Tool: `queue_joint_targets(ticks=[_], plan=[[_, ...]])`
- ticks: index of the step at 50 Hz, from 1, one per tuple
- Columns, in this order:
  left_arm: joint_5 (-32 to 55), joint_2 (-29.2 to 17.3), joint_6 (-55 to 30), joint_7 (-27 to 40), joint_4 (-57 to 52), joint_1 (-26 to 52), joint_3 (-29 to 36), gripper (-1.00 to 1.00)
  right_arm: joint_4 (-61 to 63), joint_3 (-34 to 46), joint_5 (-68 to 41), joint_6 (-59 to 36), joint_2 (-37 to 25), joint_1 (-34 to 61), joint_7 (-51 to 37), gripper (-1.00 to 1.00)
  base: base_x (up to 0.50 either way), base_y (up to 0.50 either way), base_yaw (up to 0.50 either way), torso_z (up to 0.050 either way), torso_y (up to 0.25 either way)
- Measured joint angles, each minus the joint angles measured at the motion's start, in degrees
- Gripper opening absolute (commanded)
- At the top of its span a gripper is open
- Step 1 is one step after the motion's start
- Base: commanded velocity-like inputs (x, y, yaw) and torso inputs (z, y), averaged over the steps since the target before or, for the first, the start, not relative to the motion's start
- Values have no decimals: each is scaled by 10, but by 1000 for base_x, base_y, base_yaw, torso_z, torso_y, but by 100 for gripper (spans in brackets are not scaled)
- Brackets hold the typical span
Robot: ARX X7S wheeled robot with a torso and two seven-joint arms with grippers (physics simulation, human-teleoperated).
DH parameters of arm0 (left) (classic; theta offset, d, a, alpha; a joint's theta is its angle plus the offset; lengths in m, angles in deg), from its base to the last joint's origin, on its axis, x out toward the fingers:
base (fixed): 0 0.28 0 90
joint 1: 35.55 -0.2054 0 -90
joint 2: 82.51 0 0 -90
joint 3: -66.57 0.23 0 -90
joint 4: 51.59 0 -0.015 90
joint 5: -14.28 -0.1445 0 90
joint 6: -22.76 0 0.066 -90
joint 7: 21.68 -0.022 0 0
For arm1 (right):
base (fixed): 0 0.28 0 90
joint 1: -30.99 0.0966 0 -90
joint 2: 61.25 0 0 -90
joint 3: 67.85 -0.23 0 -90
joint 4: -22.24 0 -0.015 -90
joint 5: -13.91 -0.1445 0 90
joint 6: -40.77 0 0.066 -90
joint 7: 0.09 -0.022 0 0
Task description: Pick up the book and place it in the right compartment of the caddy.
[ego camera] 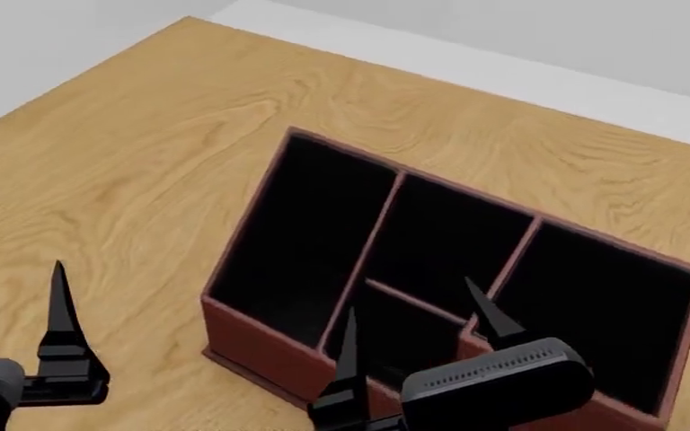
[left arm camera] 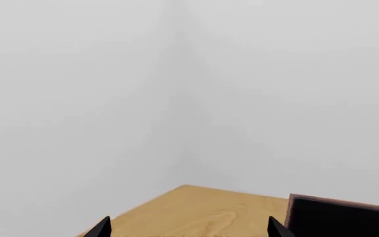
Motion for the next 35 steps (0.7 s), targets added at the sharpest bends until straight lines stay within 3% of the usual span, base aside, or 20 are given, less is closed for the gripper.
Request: queue_joint_targets(ticks=[11, 17, 35], plan=[[3, -3, 0, 4, -1, 0, 2, 100, 0, 2, -3, 3, -2, 0, -4, 100, 0, 0, 500, 0, 0], [4, -5, 1, 6, -1, 0, 3, 100, 1, 4, -3, 4, -3, 1, -7, 100, -38, 64, -1, 0, 0], [10, -11, 0, 12, -4, 0, 5, 100, 0, 0, -29, 24, -8, -3, 4, 100, 267, -423, 0, 0, 0]])
